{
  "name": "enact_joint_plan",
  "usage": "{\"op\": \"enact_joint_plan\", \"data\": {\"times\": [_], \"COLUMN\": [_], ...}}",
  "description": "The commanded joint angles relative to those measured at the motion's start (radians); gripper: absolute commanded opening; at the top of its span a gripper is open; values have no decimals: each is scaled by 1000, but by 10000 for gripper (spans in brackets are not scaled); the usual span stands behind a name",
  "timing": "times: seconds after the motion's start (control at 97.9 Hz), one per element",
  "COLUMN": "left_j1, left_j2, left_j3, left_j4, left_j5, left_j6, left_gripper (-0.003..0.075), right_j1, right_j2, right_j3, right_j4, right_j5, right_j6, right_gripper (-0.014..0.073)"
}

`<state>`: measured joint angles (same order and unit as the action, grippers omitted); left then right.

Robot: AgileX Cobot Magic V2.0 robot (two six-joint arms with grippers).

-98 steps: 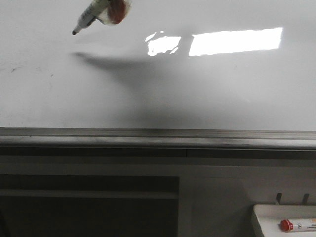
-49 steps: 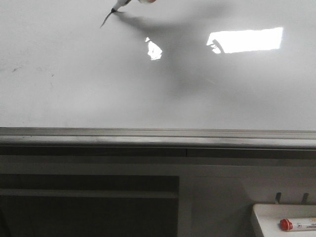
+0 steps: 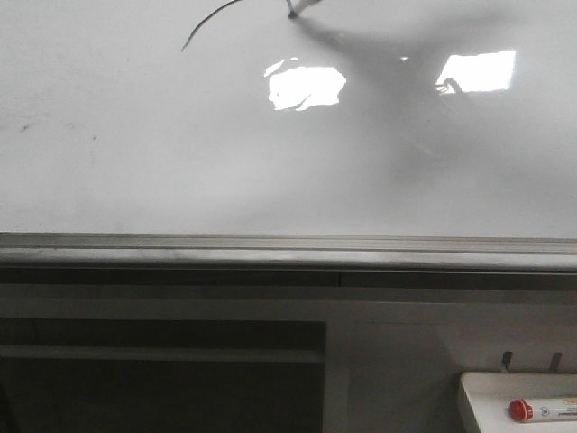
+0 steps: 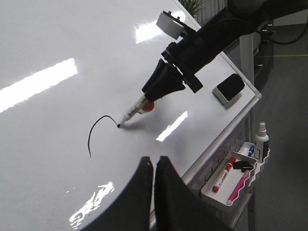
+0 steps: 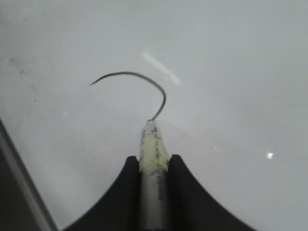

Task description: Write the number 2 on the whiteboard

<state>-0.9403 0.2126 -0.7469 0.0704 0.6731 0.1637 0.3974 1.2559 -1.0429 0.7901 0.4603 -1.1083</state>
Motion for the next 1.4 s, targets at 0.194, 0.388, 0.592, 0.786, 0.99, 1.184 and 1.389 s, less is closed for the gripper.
{"op": "enact_joint_plan", "data": {"times": [0.194, 0.388, 0.592, 0.786, 0.99, 1.184, 1.389], "left_j1": [-4, -4, -4, -4, -4, -4, -4], "left_j2": [12, 12, 12, 12, 12, 12, 12], "left_j3": [-21, -21, -21, -21, -21, -21, -21], "left_j4": [-3, -3, -3, -3, -3, -3, -1], "left_j5": [-77, -77, -77, -77, -77, -77, -77], "left_j6": [-12, -12, -12, -12, -12, -12, -12], "left_gripper": [-20, -20, -20, -20, -20, -20, -20], "right_j1": [134, 248, 248, 185, -12, -269, -337], "right_j2": [33, 117, 133, 76, -44, -182, -224], "right_j3": [79, 79, 79, 79, 105, 143, 152], "right_j4": [-6, -6, -6, -6, -82, -320, -318], "right_j5": [-115, -241, -250, -192, -34, 94, 47], "right_j6": [63, 81, 98, 98, 142, 291, 326], "right_gripper": [-59, -59, -59, -59, -59, -59, -59]}}
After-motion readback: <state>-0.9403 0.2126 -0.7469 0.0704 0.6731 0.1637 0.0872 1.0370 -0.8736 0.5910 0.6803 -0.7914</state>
